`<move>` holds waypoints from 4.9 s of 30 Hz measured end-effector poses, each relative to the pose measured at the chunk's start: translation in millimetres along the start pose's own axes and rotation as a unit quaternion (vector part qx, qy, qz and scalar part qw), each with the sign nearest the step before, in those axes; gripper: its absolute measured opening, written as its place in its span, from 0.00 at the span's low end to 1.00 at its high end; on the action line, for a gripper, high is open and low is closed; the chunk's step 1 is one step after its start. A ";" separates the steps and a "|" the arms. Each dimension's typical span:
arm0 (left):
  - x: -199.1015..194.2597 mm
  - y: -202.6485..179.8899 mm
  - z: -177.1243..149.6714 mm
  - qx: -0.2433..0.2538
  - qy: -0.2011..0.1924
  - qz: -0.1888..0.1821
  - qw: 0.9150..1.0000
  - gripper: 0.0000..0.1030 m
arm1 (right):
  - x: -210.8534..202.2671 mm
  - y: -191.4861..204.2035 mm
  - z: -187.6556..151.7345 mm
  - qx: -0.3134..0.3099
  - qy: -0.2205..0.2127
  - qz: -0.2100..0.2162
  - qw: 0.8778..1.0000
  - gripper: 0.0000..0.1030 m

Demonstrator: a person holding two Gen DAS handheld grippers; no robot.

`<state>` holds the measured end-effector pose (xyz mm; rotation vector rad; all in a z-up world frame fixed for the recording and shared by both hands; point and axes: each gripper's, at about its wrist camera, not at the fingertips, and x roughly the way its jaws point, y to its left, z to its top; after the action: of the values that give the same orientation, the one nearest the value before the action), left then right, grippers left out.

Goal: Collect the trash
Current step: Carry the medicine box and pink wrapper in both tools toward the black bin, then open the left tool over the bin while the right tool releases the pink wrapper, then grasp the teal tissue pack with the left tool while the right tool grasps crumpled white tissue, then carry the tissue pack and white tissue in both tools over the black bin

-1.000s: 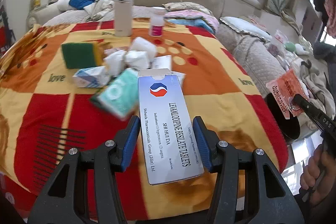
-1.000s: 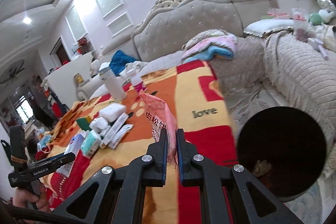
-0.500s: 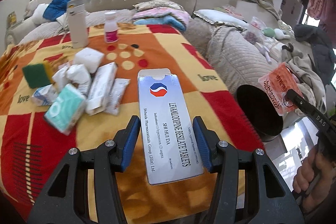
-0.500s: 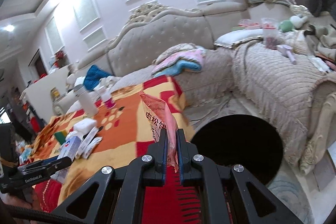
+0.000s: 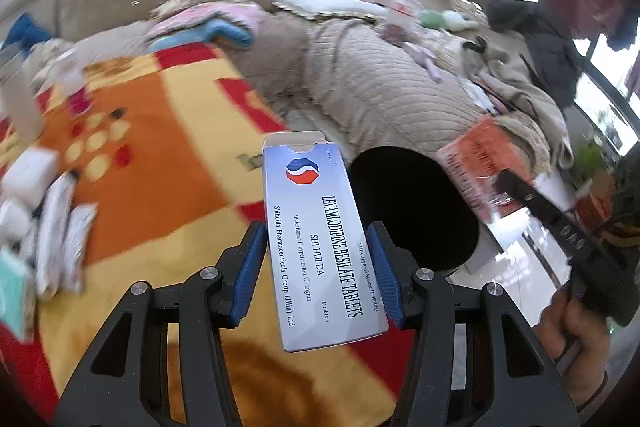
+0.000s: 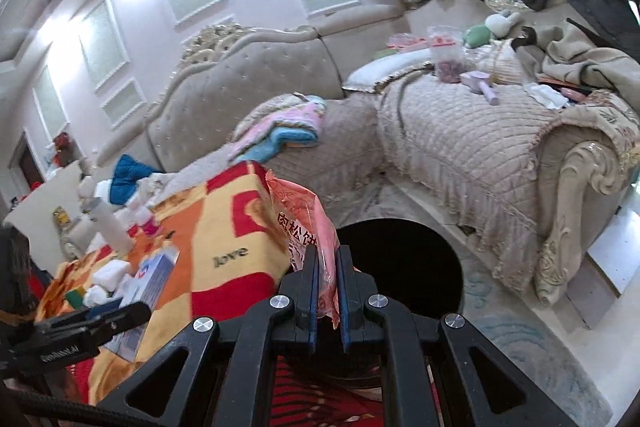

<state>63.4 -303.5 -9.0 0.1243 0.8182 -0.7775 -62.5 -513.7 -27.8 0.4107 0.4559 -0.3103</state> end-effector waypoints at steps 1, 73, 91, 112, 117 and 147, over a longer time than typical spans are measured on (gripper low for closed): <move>4.1 -6.1 3.8 0.011 -0.001 -0.006 1.000 0.49 | 3.8 -1.4 1.0 0.001 0.004 -0.007 1.000 0.07; -82.0 241.5 -106.0 -0.120 -0.034 0.173 0.977 0.42 | 69.6 170.3 -90.7 -0.164 0.165 0.148 0.961 0.43; -158.0 298.3 -190.0 -0.247 -0.049 0.228 0.941 0.43 | 105.5 336.0 -79.4 -0.233 0.178 0.271 0.917 0.43; -181.5 298.8 -197.9 -0.259 -0.075 0.187 0.945 0.35 | 153.9 405.9 -99.3 -0.279 0.201 0.270 0.899 0.23; -199.4 282.8 -188.5 -0.247 -0.095 0.201 0.943 0.35 | 116.9 383.4 -85.3 -0.265 0.176 0.279 0.906 0.23; -156.1 163.7 -126.2 -0.177 -0.063 0.210 0.959 0.36 | 20.8 190.3 -78.9 -0.218 0.098 0.244 0.940 0.23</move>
<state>28.7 -47.0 -18.1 -0.0706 0.7640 -0.2282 -1.4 -316.5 -43.3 0.1091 0.5829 0.3171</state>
